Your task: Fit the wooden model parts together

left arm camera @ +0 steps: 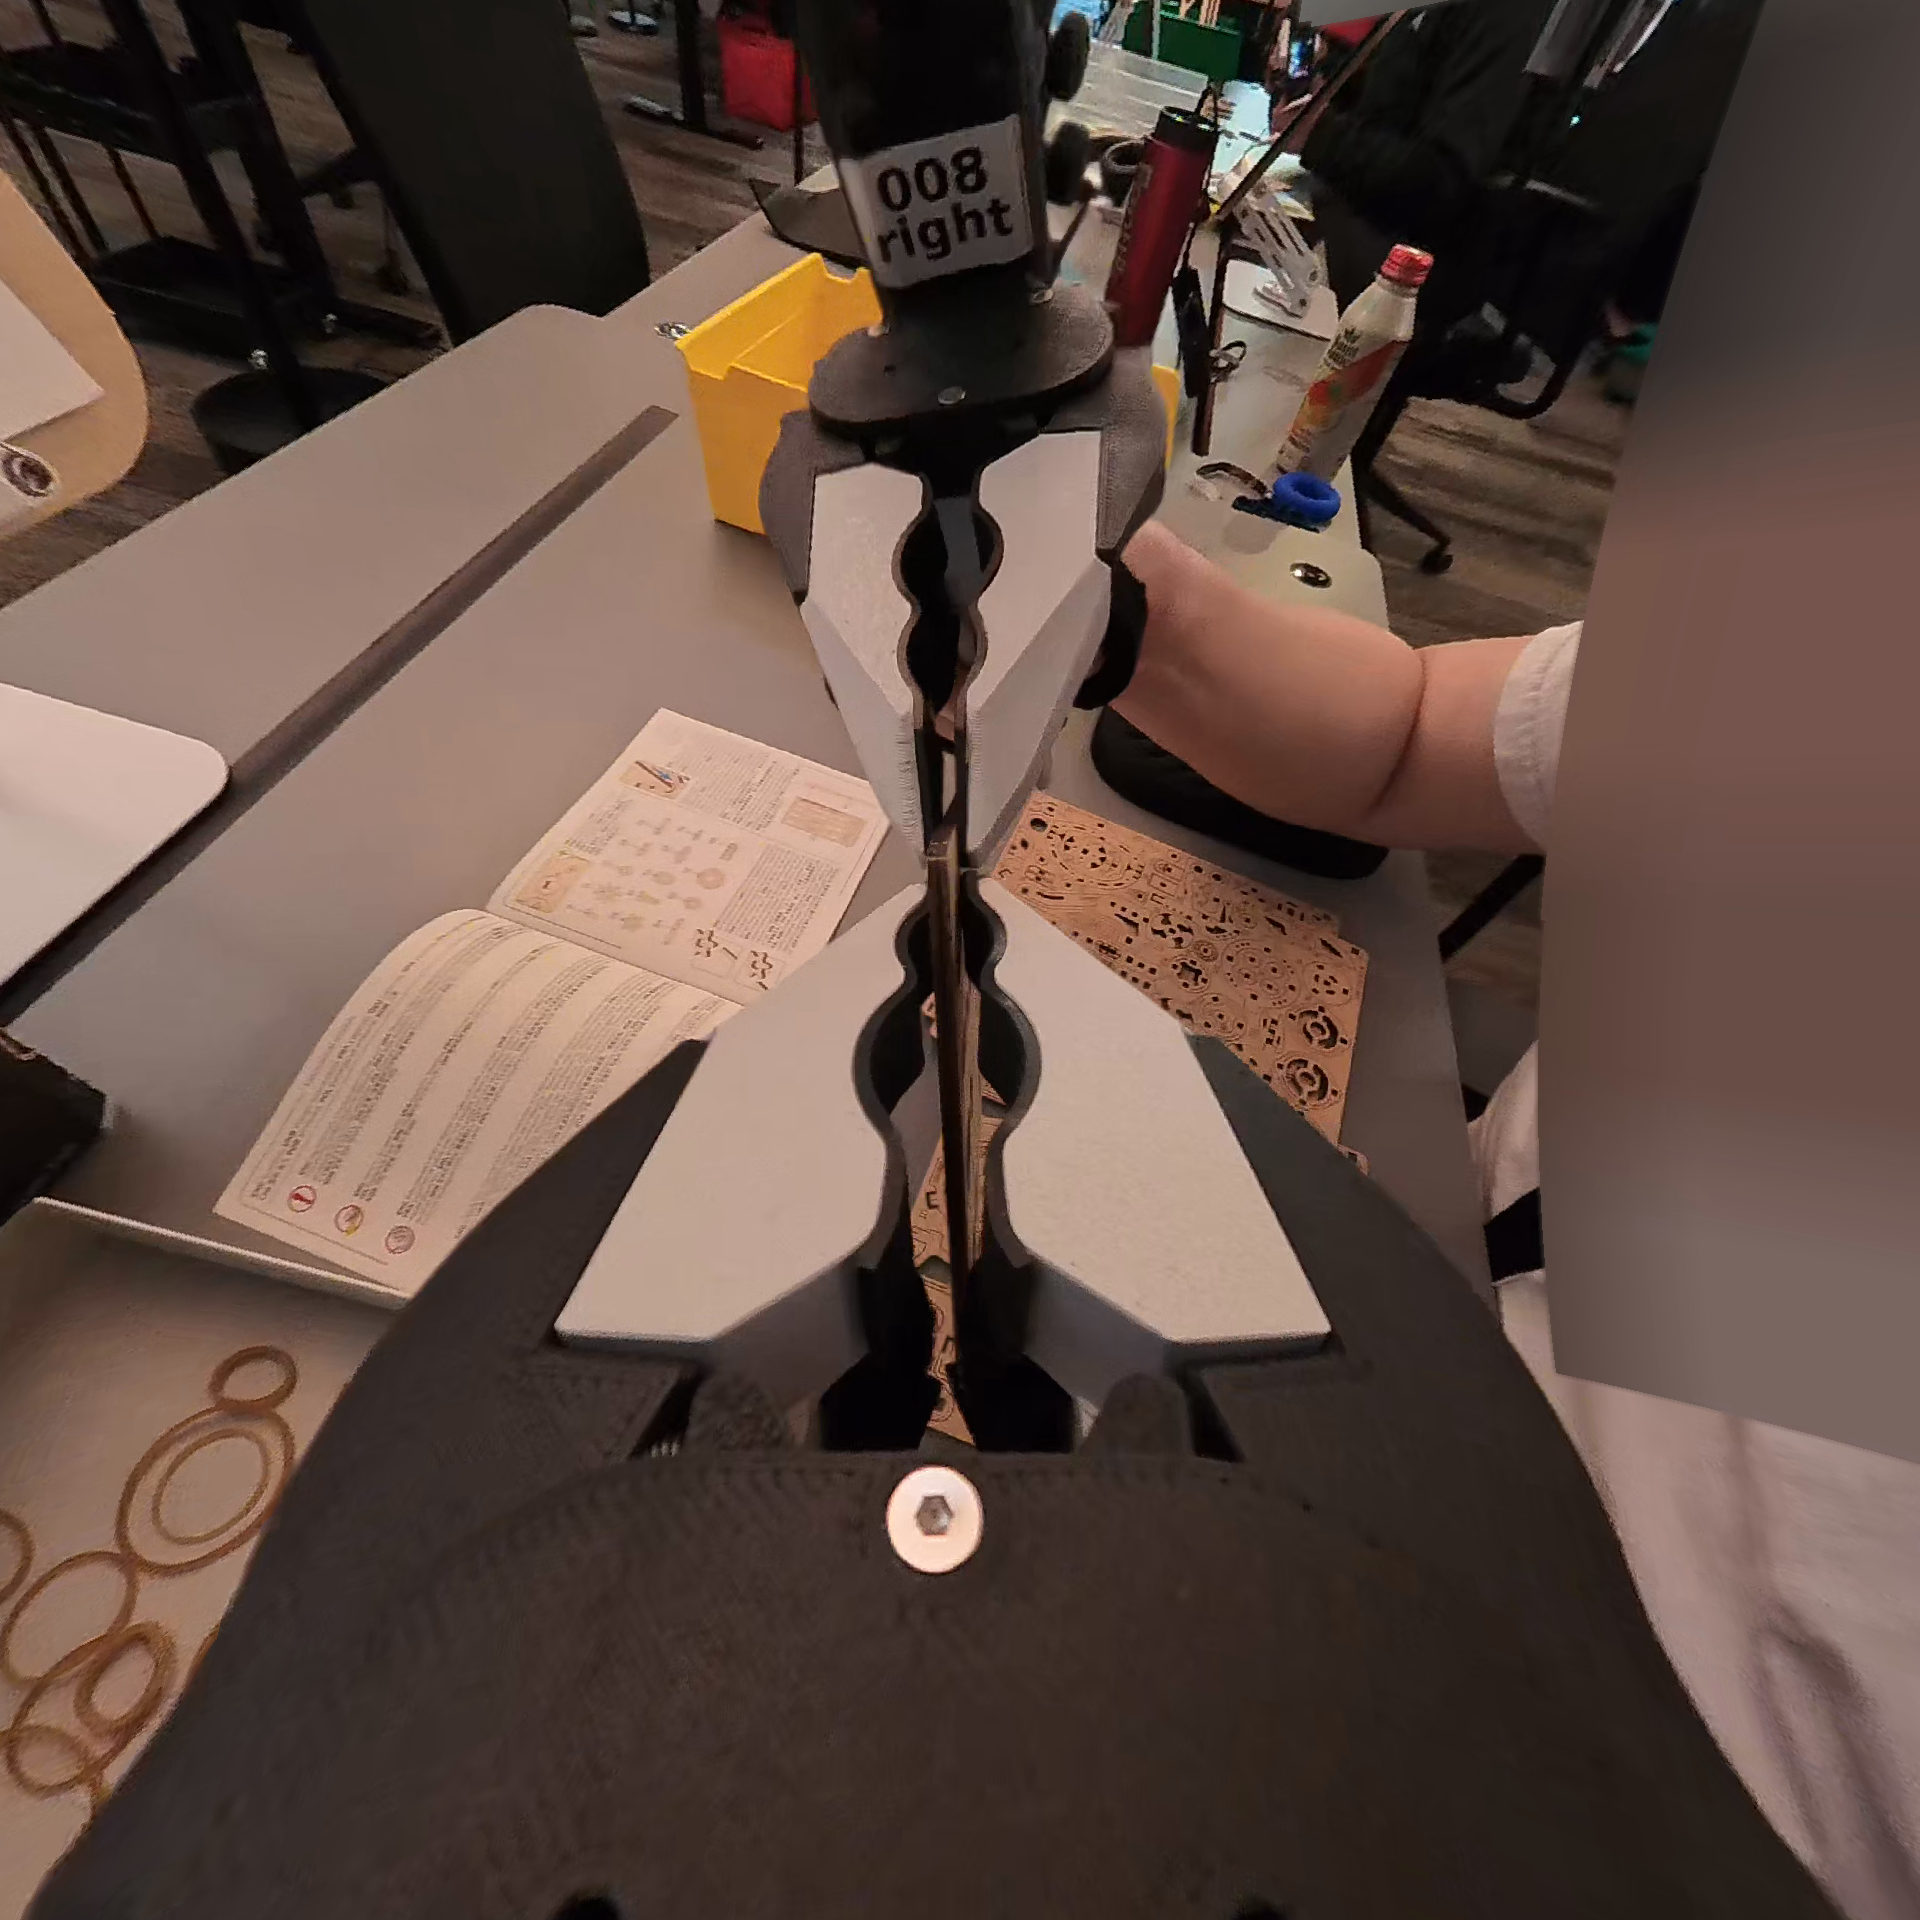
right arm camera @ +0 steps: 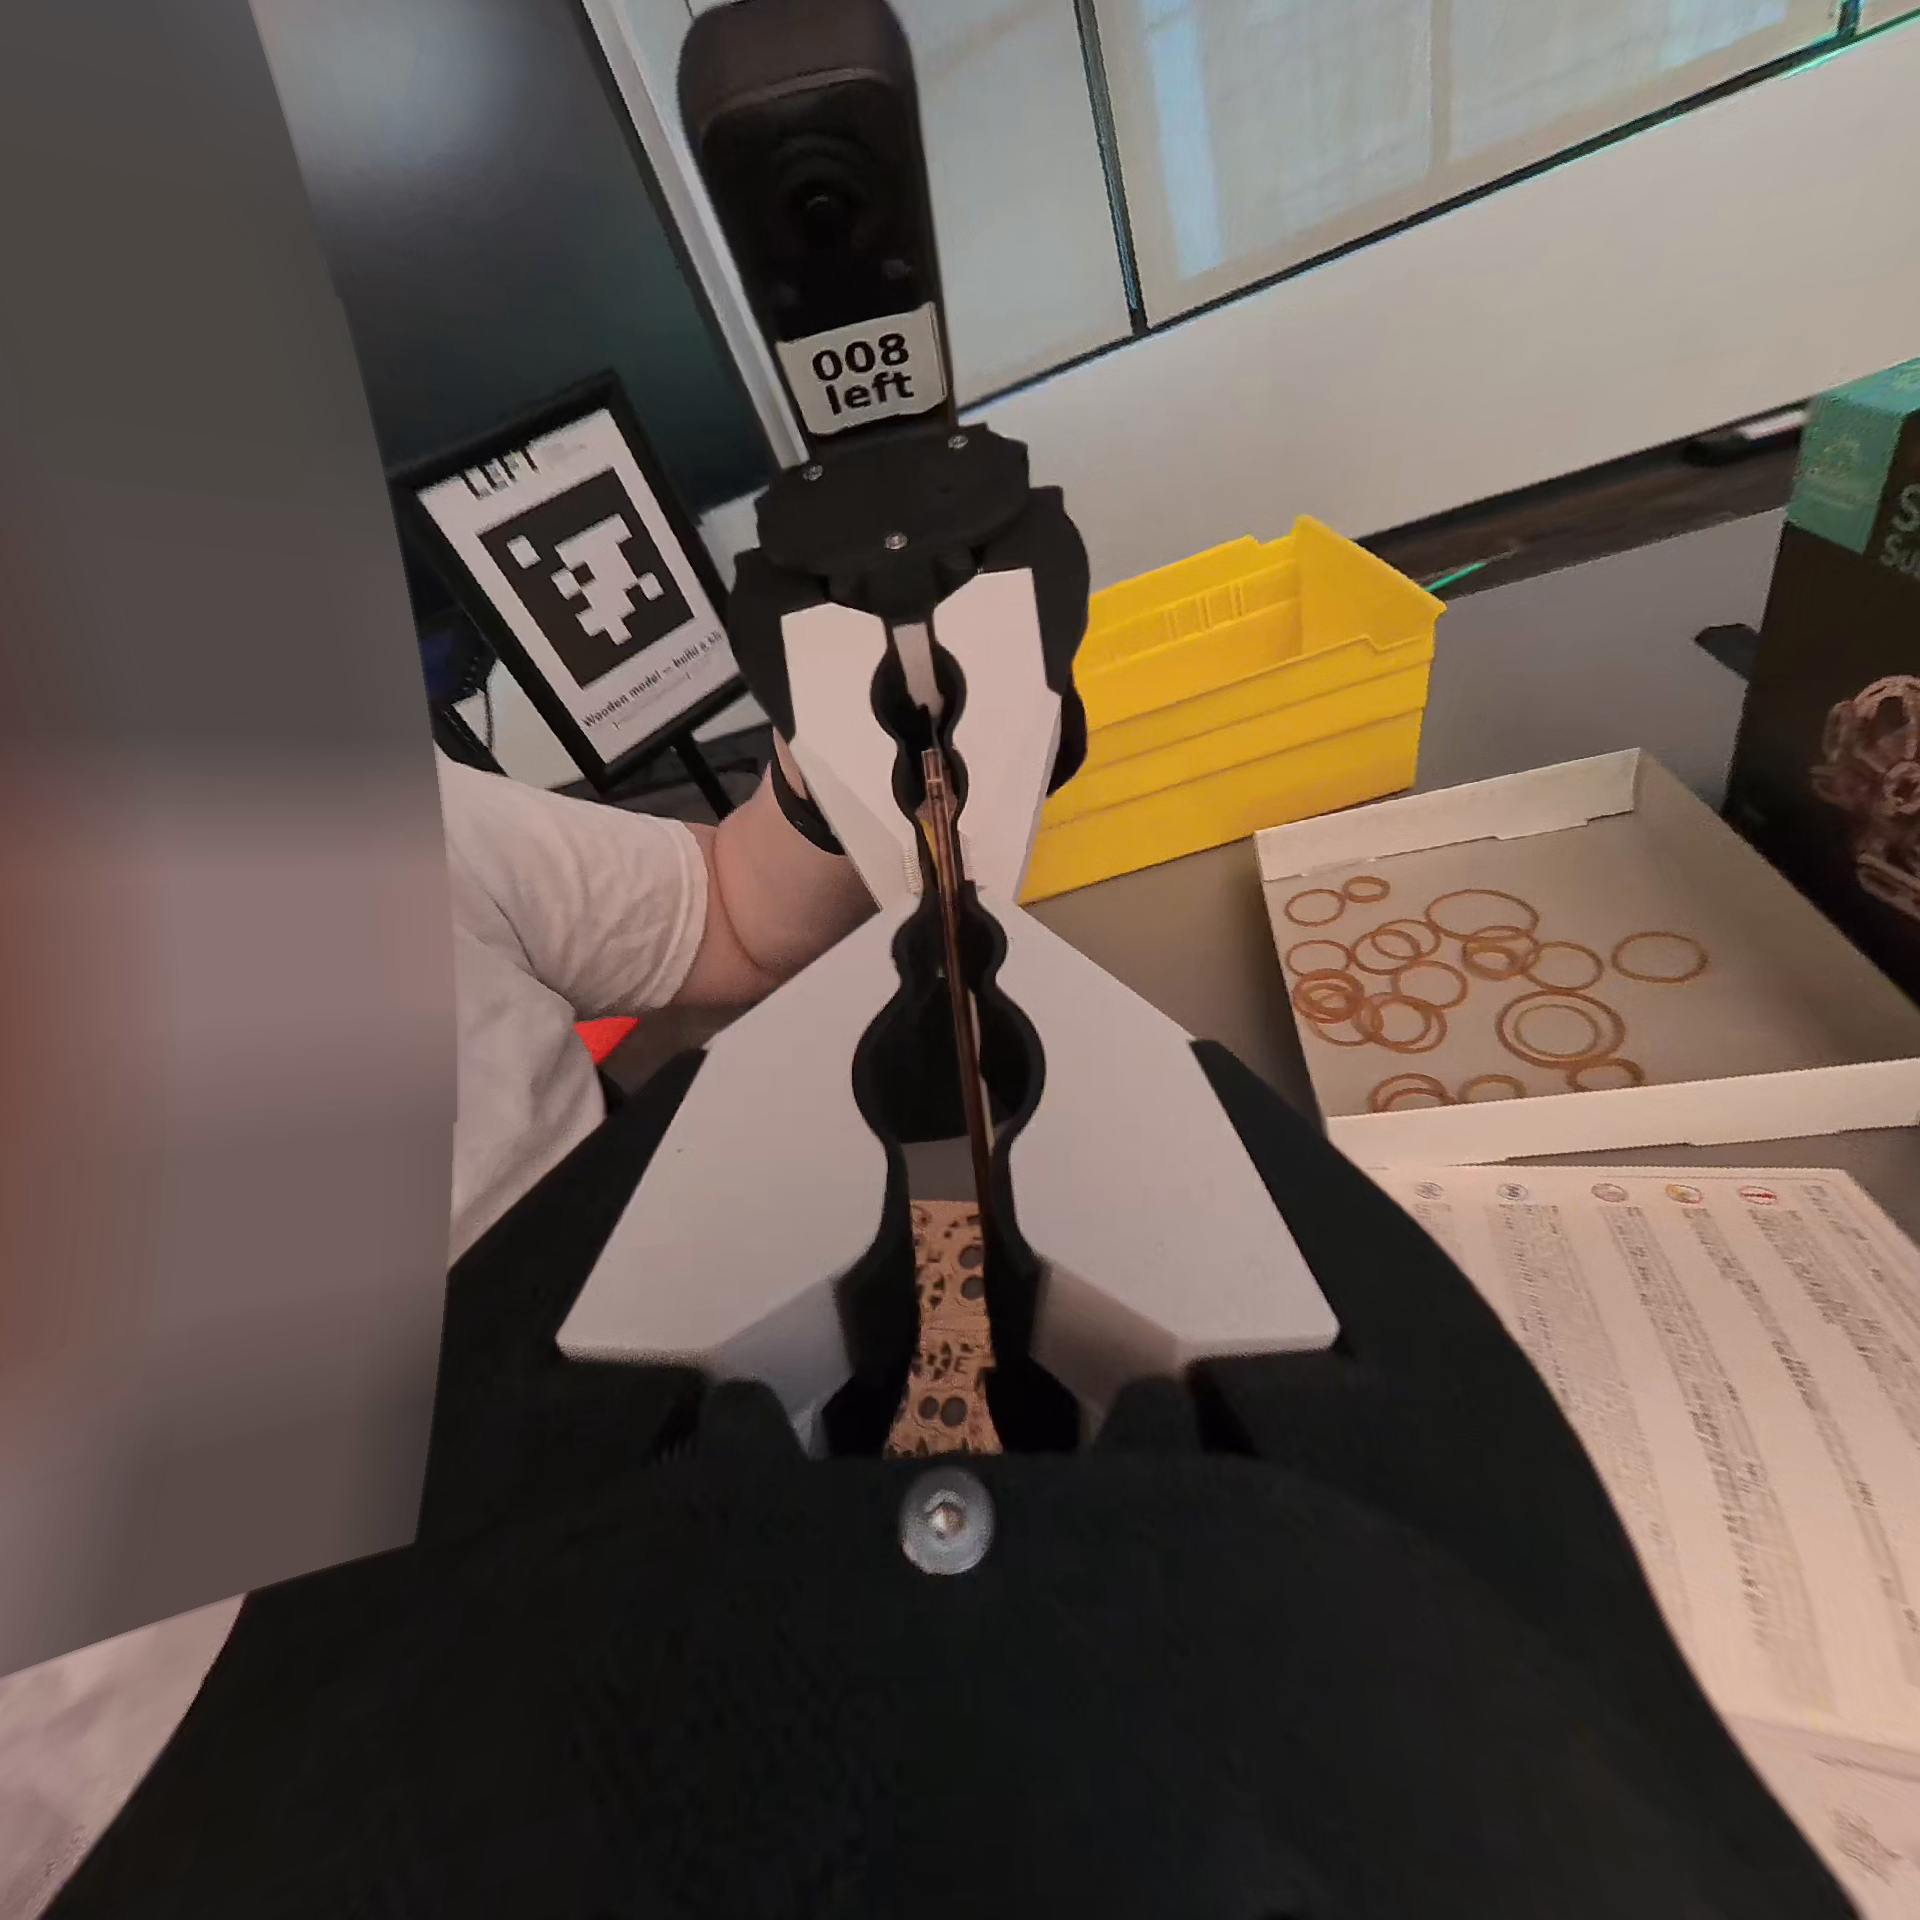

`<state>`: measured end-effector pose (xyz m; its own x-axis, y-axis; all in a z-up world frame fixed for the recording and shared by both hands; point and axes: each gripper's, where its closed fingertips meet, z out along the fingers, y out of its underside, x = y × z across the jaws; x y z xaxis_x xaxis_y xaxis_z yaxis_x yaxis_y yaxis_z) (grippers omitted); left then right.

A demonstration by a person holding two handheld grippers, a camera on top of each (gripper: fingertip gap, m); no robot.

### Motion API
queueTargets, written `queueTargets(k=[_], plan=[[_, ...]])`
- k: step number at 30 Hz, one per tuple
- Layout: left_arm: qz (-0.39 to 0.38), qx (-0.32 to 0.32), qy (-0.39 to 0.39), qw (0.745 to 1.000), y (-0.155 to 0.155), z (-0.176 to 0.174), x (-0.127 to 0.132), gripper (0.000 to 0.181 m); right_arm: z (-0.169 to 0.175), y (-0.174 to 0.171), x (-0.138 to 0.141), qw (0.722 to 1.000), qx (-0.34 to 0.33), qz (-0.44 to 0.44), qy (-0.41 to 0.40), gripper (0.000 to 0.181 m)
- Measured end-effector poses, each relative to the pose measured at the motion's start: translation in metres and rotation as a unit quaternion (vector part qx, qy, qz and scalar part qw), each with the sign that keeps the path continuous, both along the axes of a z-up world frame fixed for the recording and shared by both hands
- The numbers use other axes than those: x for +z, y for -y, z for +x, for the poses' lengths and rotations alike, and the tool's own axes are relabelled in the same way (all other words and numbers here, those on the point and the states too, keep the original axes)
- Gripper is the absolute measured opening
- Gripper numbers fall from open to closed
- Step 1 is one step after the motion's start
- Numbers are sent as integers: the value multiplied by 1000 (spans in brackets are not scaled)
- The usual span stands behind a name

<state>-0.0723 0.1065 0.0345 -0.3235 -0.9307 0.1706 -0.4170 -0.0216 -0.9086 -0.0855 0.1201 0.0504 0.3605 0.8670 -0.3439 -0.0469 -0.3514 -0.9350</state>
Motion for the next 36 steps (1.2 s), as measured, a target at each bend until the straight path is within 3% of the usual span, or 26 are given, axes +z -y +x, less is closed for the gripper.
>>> queueTargets(k=[10, 36], plan=[[2, -1, -2, 1000, 1, 1, -2, 1, -2, -1, 2, 999, 7, -24, -34, 2], [10, 19, 2, 1000, -1, 6, -4, 1, 3, -5, 1, 999, -8, -40, -26, 1]])
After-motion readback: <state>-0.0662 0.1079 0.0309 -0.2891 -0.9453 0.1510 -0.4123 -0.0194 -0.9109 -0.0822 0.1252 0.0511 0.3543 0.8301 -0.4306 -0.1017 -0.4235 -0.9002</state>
